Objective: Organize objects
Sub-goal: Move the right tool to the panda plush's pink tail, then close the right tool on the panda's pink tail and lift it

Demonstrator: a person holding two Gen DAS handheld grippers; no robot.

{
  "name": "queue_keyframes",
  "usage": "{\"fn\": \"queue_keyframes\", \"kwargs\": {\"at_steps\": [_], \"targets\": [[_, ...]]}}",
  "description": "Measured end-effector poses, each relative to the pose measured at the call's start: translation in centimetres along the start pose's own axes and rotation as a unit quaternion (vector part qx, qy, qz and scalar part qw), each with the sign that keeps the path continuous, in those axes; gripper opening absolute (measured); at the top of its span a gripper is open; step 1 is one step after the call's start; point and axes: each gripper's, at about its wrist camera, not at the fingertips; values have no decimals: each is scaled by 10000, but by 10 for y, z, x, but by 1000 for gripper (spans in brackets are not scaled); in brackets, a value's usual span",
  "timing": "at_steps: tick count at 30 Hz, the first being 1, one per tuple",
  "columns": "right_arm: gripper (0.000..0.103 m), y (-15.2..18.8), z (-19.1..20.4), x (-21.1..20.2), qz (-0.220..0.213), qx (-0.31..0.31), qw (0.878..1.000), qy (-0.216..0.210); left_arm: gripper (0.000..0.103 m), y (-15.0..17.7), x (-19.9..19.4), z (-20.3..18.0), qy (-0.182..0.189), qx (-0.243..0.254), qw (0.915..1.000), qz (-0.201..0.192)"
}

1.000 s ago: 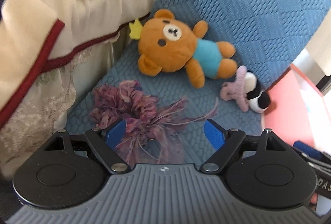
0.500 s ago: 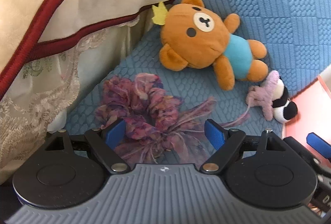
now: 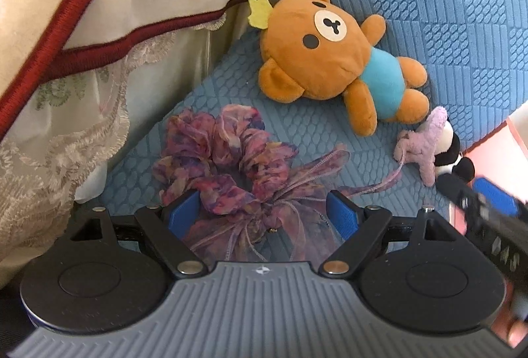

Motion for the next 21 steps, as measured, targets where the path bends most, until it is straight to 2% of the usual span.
{"fn": "queue_keyframes", "kwargs": {"at_steps": [7, 9, 11, 14, 18, 19, 20, 21], "targets": [[58, -15, -10, 38, 133, -65, 9997, 173, 86, 3, 9, -3, -77, 147, 9998, 76], [53, -18, -12, 48, 186, -112, 9995, 250, 86, 4, 11, -3, -88, 163, 9998, 76], [43, -20, -14, 57, 191, -167, 9991, 340, 86, 4, 12, -4, -104, 179, 9998, 80], [38, -23, -22, 64, 89, -72, 9991, 399, 86, 6, 14, -4, -109, 188, 9997, 78], [37, -26, -29, 73, 100, -134, 9988, 460, 86, 8, 15, -5, -140, 261, 9995, 59], [32, -27, -28, 75, 158, -205, 9985, 480, 86, 8, 15, -5, -147, 273, 9995, 60], [23, -27, -28, 77, 206, -254, 9981, 521, 86, 8, 15, -5, -144, 279, 9995, 64], [20, -27, -29, 78, 253, -245, 9979, 538, 86, 9, 15, -5, -139, 277, 9995, 65]]}}
Point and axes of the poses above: each gripper's, at about its wrist camera, not at the fingertips, and x roughly the way its jaws point, z to its left, y to its underside, and after that the axes turned 13 degrees about -x, right-handed
